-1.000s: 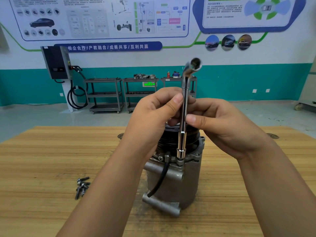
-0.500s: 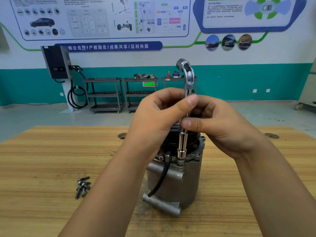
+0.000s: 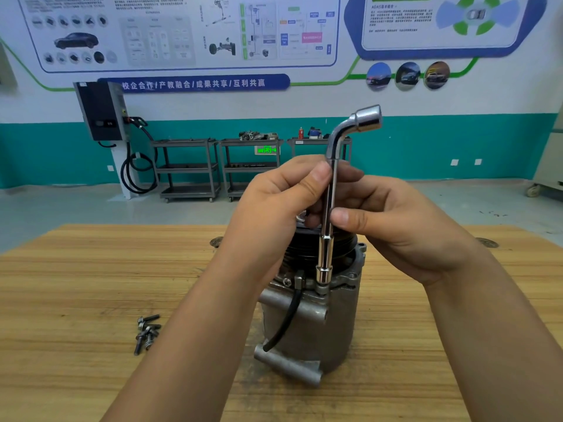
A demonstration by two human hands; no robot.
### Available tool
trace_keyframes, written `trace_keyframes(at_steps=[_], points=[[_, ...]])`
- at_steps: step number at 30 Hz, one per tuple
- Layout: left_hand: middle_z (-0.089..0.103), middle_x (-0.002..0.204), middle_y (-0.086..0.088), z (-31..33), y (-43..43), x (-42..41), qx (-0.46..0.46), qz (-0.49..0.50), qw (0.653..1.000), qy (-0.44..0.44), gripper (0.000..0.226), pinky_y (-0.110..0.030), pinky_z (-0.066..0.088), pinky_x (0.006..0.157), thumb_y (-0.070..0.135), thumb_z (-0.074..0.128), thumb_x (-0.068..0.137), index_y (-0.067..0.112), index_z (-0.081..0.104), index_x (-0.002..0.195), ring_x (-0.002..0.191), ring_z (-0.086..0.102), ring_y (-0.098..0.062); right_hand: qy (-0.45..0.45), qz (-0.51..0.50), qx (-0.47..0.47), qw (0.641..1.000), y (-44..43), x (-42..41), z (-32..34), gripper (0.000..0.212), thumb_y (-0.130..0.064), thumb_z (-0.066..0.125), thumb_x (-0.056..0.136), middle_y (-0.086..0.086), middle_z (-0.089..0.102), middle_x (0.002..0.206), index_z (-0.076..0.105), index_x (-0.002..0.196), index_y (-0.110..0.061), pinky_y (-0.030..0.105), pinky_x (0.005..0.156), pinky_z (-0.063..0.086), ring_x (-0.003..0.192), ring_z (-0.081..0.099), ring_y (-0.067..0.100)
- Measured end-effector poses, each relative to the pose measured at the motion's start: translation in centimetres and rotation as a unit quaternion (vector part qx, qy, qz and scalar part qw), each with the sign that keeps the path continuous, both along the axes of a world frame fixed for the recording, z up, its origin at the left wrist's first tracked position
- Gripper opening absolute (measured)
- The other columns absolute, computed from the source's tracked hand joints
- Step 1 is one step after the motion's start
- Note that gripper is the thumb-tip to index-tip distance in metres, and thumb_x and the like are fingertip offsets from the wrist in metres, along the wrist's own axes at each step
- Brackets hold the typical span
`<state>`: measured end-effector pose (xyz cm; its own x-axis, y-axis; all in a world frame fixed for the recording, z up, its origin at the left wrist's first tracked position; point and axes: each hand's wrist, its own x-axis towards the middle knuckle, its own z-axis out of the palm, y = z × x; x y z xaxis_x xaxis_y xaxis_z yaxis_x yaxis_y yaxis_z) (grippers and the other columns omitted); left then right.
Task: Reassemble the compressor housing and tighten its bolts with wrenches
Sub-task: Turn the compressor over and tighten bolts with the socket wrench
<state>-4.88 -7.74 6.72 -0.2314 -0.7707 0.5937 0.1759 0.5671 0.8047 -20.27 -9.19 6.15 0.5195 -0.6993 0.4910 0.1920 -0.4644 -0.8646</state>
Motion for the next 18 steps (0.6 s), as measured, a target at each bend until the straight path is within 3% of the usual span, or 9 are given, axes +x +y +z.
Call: trace_keyframes(at_steps=[2,5,8,13,16,18], points=[[0.069,0.092,-0.004,0.0,0.0,-0.02,0.001,-0.004,1.0,0.002,0.025,-0.026,0.046,0.068,0.028,0.05,0.086,0.018,0.073,0.084,0.093,0.063,-0.025,-0.004,-0.001,-0.004,1.0,0.0,0.07,0.03,0.026,-0.019,0.07,0.065,-0.001,0.073,0.086,0.075,0.091,-0.022,0.02,0.075,0.052,0.085,0.07,0.013],[0.071,0.088,0.003,-0.04,-0.01,-0.04,-0.011,0.005,1.0,-0.01,0.023,-0.033,0.055,0.078,0.032,0.054,0.084,0.023,0.075,0.079,0.091,0.067,-0.015,-0.001,-0.007,-0.014,1.0,0.02,0.16,0.05,0.027,-0.023,0.073,0.062,-0.004,0.071,0.083,0.075,0.089,-0.024,0.018,0.073,0.051,0.083,0.068,0.009],[0.072,0.087,0.005,-0.1,0.03,-0.1,-0.024,0.01,1.0,-0.003,0.015,-0.023,0.056,0.075,0.028,0.061,0.08,0.024,0.075,0.077,0.088,0.067,-0.008,0.008,-0.033,-0.023,0.999,-0.06,0.14,0.01,0.028,-0.021,0.074,0.063,-0.002,0.068,0.082,0.074,0.091,-0.022,0.019,0.072,0.051,0.083,0.066,0.01],[0.071,0.08,0.004,-0.24,-0.2,-0.27,-0.019,0.038,0.998,0.037,0.004,-0.022,0.055,0.073,0.023,0.069,0.071,0.025,0.072,0.069,0.081,0.067,-0.008,0.03,-0.069,-0.028,0.997,-0.12,0.2,-0.07,0.04,-0.012,0.071,0.065,0.011,0.062,0.085,0.059,0.099,0.006,0.024,0.074,0.053,0.081,0.061,0.015],[0.071,0.082,0.002,-0.2,-0.2,-0.28,-0.017,0.045,0.998,0.037,0.004,-0.024,0.055,0.076,0.024,0.068,0.072,0.023,0.07,0.07,0.082,0.066,-0.01,0.035,-0.08,-0.028,0.996,-0.06,0.4,0.0,0.047,-0.015,0.073,0.064,0.025,0.062,0.093,0.059,0.104,0.006,0.027,0.078,0.054,0.087,0.062,0.019],[0.07,0.084,-0.001,-0.16,-0.12,-0.26,-0.018,0.042,0.999,0.029,0.009,-0.031,0.055,0.081,0.025,0.065,0.075,0.021,0.072,0.074,0.084,0.066,-0.014,0.028,-0.071,-0.029,0.997,0.0,0.46,0.08,0.043,-0.017,0.075,0.064,0.017,0.066,0.093,0.064,0.102,-0.001,0.024,0.076,0.053,0.09,0.064,0.017]])
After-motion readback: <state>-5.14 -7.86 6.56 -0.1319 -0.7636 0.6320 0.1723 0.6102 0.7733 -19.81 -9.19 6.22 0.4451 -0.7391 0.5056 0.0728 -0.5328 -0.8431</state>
